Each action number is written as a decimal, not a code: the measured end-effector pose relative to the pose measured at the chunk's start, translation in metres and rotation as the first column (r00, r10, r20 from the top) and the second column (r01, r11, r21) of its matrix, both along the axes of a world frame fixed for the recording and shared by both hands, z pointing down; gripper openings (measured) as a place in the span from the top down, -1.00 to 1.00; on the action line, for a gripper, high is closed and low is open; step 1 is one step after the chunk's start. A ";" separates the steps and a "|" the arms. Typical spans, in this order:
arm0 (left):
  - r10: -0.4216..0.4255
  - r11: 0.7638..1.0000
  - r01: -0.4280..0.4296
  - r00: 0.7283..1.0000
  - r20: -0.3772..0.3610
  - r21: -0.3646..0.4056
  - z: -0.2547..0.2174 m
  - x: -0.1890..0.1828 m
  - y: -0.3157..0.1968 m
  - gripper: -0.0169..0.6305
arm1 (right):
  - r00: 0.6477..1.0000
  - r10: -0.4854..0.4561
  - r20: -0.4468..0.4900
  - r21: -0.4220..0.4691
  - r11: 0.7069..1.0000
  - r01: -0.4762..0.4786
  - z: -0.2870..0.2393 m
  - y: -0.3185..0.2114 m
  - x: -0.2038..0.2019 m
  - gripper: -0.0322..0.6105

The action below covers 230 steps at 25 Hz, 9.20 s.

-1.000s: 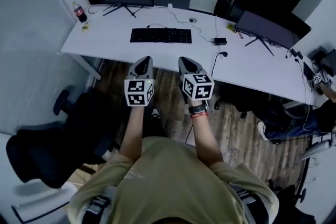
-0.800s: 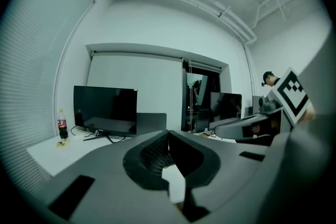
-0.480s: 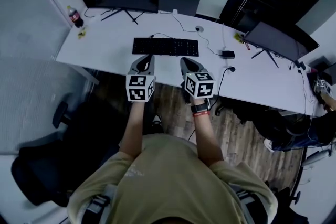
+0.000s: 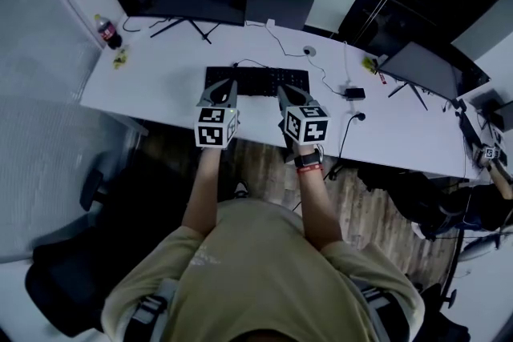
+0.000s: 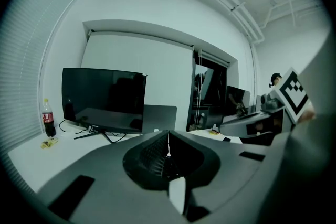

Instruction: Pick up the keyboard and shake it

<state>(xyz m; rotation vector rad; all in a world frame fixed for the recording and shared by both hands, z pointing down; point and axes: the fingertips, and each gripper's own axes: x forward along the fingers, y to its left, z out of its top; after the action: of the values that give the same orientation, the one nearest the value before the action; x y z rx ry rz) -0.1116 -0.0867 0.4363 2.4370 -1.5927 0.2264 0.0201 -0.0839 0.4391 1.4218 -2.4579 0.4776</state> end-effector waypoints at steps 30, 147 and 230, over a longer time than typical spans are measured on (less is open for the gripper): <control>0.024 0.987 -0.019 0.999 0.029 -0.161 0.091 -0.014 -0.141 0.88 | 1.000 -0.017 -0.010 -0.150 0.989 0.015 0.092 -0.148 -0.009 0.82; 0.122 0.711 -0.028 0.989 0.084 -0.702 0.255 -0.102 -0.216 0.26 | 0.987 0.094 -0.129 -0.502 0.852 -0.147 0.233 -0.233 0.148 -0.01; 0.007 0.921 0.097 0.964 0.265 -0.378 0.208 -0.109 -0.158 0.32 | 0.982 0.135 -0.130 -0.105 0.983 -0.149 0.183 -0.161 0.144 0.07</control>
<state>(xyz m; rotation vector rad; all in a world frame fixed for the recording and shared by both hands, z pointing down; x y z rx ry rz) -0.2211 -0.2442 0.6439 2.1246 -1.5218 0.8063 0.1644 -0.2454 0.6224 1.5378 -2.2077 0.5347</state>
